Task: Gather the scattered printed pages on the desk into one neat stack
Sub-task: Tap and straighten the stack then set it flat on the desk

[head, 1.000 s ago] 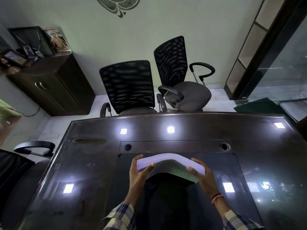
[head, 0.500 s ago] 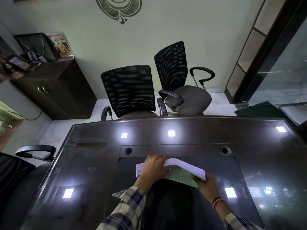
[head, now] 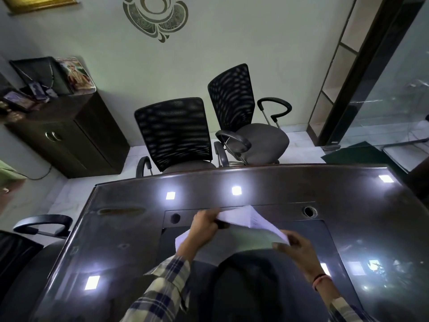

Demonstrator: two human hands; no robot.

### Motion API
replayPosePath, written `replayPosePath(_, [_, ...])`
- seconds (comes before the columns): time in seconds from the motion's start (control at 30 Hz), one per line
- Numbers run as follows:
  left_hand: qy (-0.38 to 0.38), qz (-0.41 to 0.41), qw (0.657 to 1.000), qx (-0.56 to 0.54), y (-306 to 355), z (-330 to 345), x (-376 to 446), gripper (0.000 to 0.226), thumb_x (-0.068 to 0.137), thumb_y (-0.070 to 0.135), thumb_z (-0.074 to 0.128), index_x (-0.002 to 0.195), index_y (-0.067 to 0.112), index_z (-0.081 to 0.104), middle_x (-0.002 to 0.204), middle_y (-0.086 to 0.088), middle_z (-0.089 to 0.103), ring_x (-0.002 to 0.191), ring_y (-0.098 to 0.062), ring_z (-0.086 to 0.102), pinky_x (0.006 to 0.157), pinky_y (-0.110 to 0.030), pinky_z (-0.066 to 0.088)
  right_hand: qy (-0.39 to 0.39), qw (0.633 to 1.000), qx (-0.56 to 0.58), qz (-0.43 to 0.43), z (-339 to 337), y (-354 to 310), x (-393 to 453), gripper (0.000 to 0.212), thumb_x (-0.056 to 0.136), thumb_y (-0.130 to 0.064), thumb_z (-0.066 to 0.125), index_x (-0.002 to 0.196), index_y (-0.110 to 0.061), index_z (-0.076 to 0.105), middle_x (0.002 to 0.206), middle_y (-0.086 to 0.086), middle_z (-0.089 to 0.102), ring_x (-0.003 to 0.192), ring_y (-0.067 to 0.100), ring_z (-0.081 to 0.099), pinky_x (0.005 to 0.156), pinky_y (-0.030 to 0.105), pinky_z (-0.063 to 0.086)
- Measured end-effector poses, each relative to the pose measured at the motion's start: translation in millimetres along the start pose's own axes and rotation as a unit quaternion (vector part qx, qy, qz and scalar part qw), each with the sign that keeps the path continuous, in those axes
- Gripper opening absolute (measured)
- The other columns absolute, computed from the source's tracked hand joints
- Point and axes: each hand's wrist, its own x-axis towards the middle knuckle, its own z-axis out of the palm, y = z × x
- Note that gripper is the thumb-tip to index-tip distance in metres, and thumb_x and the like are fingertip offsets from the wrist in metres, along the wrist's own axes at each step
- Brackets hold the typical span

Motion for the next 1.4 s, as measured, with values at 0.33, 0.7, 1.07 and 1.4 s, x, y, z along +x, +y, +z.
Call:
replayPosePath(0.33, [0.037,-0.031,0.914,-0.403,-5,-9,-33,0.022,0.072,0.019,0.084,0.093,0.021,0.082,0.096,-0.003,0.077,0.089,-0.015,0.067,0.084,-0.033,0.057,-0.101,0.987,0.081,-0.096,44,-70,22,0.053,0.076,0.004,0.084,0.122,-0.013,0.066,0.113,-0.001,0.076,0.108,0.018,0.071,0.087,0.03,0.058])
replayPosePath(0.7, [0.207,-0.128,0.896,-0.372,-5,25,-35,0.009,0.089,0.004,0.077,0.094,0.01,0.073,0.087,-0.011,0.073,0.078,-0.012,0.065,0.073,-0.034,0.056,0.111,0.982,-0.046,-0.147,89,-67,24,0.02,0.08,-0.009,0.086,0.078,-0.024,0.074,0.069,0.002,0.072,0.063,-0.001,0.059,0.058,0.028,0.051])
replayPosePath(1.07, [0.156,-0.223,0.903,-0.332,-25,55,-55,0.015,0.087,-0.001,0.074,0.09,0.014,0.075,0.083,0.001,0.078,0.081,-0.014,0.071,0.066,-0.024,0.058,0.058,0.993,-0.09,-0.055,97,-28,17,0.016,0.092,-0.006,0.072,0.109,-0.005,0.072,0.085,-0.012,0.071,0.072,-0.01,0.063,0.061,0.002,0.045])
replayPosePath(1.4, [0.158,-0.197,0.911,-0.325,-25,43,-51,0.027,0.08,0.004,0.086,0.103,0.016,0.077,0.094,0.003,0.08,0.087,-0.011,0.076,0.071,-0.025,0.062,0.029,0.993,-0.108,-0.044,88,-18,21,0.023,0.084,-0.014,0.083,0.105,-0.019,0.075,0.09,-0.01,0.076,0.082,0.005,0.073,0.065,0.015,0.055])
